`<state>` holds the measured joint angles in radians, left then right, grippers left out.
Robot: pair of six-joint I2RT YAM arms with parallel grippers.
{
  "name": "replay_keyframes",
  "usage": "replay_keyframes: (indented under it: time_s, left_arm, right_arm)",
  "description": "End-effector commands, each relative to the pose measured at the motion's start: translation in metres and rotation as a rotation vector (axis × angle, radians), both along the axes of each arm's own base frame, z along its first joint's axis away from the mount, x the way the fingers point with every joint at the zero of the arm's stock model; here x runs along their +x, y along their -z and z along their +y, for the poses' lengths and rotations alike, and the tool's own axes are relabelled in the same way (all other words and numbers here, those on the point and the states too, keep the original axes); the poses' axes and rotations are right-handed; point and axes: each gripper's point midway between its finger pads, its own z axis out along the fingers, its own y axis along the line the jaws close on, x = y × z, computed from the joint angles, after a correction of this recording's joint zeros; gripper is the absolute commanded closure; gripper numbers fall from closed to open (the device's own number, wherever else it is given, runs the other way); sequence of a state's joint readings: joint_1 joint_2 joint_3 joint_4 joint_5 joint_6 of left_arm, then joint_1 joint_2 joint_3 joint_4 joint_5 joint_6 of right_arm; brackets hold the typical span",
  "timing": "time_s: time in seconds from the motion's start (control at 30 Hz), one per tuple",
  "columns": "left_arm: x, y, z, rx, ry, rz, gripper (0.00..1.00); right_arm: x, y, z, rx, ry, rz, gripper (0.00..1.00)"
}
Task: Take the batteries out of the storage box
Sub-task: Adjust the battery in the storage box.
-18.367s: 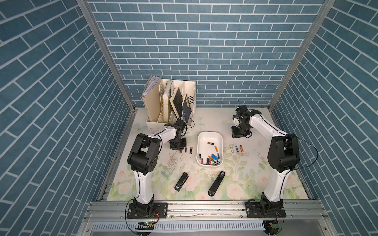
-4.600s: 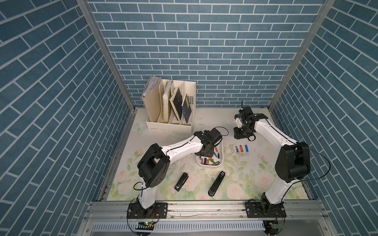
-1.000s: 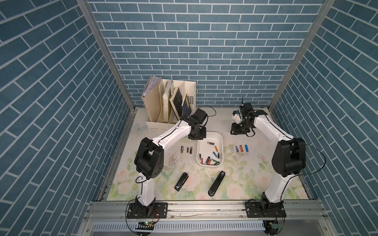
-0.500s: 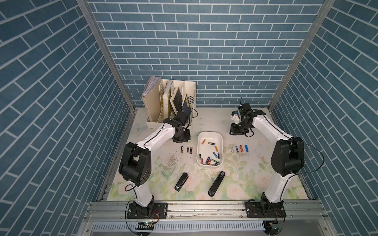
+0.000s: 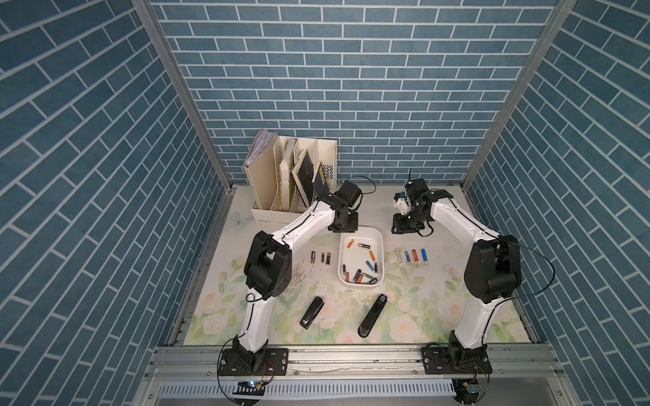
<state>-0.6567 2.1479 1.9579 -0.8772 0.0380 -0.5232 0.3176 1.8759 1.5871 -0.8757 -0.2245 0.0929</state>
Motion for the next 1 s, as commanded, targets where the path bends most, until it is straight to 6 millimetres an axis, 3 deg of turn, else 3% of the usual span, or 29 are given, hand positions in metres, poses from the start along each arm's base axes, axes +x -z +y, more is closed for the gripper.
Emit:
replay_keyframes:
  time_s: [0.0,0.2,0.33,0.67,0.97]
  left_arm:
    - [-0.01,0.017,-0.011,0.087,0.038,0.04,0.6]
    - [-0.021,0.046,-0.038,0.125,0.085,0.101,0.56]
    - [-0.043,0.055,-0.053,0.122,0.112,0.124,0.53]
    - [-0.085,0.078,-0.052,0.12,0.104,0.181,0.51]
    - [-0.091,0.078,-0.058,0.108,0.094,0.172,0.51]
  right_arm:
    - [-0.004,0.012,-0.005,-0.009,0.014,0.034,0.62]
    - [-0.006,0.014,-0.016,-0.018,0.027,0.038,0.62]
    - [-0.006,0.017,-0.025,-0.026,0.038,0.045,0.62]
    - [-0.001,0.015,-0.035,-0.022,0.057,0.039,0.62]
    - [-0.005,0.015,-0.036,-0.017,0.055,0.039,0.62]
